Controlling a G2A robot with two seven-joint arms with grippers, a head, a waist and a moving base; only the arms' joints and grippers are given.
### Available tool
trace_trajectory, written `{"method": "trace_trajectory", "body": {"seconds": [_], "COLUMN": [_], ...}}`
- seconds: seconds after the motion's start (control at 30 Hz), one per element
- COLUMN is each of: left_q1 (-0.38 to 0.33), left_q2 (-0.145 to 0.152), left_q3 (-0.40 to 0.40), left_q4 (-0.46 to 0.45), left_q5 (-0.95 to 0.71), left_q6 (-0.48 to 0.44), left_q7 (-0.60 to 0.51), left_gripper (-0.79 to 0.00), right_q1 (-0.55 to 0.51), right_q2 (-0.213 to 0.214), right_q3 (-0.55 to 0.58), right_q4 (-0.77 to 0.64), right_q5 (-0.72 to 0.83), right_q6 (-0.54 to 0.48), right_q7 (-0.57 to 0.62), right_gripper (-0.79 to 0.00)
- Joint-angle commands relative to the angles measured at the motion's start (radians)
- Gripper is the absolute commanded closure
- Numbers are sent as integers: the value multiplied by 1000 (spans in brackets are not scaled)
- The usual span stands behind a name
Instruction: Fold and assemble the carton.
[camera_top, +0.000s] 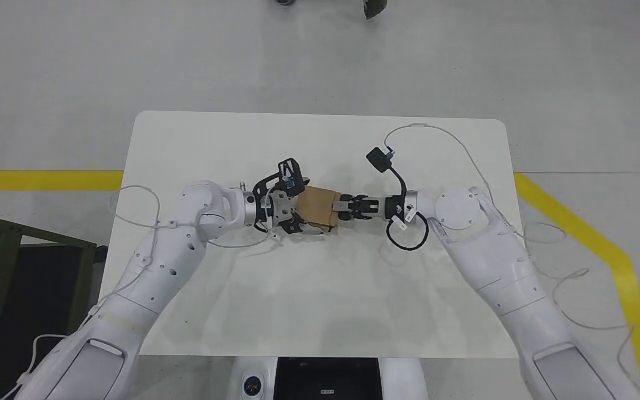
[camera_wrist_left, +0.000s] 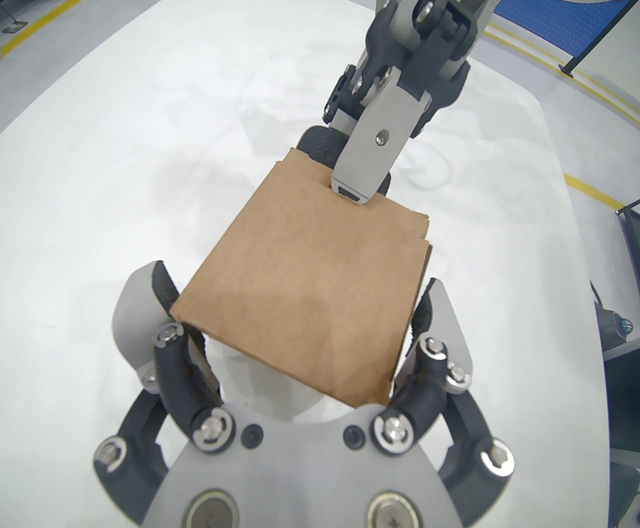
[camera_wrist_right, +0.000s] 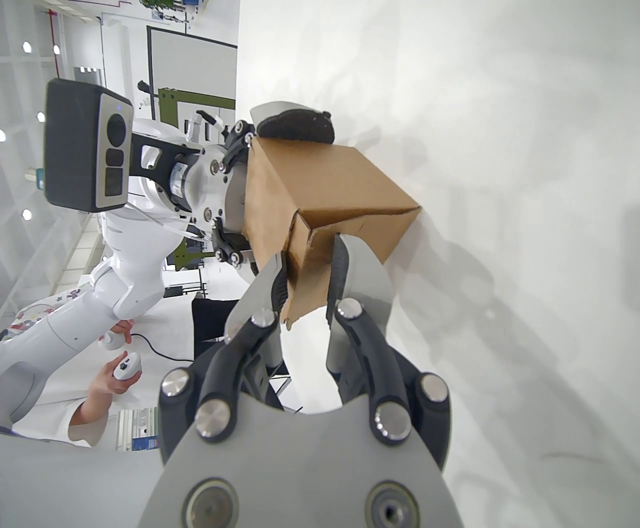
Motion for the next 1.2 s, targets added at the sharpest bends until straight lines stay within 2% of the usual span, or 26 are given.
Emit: {"method": "trace_trajectory", "body": {"seconds": [0.0,0.53,0.63,0.8,0.87,1.17], "left_q1": [0,-6,-7,-11,-13,-19], "left_q2": [0,-3,-4,-6,-6,-10], "left_q3": [0,2,2,3,4,8], "left_q4": [1,15,18,24,27,37], "left_q5": [0,-16,-20,-27,-29,-29], "left_q6": [1,10,15,20,22,23], "left_q7": [-1,-12,-14,-14,-13,-5], "left_gripper": [-785,-785,-785,-785,-785,-785], "right_q1": [0,-33,-45,-70,-87,-117], "right_q2": [-2,7,13,27,31,32], "right_q3": [-1,44,61,83,88,61], "right_q4": [2,14,5,-19,-34,-90], "right_q5": [13,94,97,55,47,19], "right_q6": [0,-23,-29,-41,-39,-19], "right_q7": [-1,24,35,50,53,53], "right_gripper": [-169,-280,-280,-151,0,0]}}
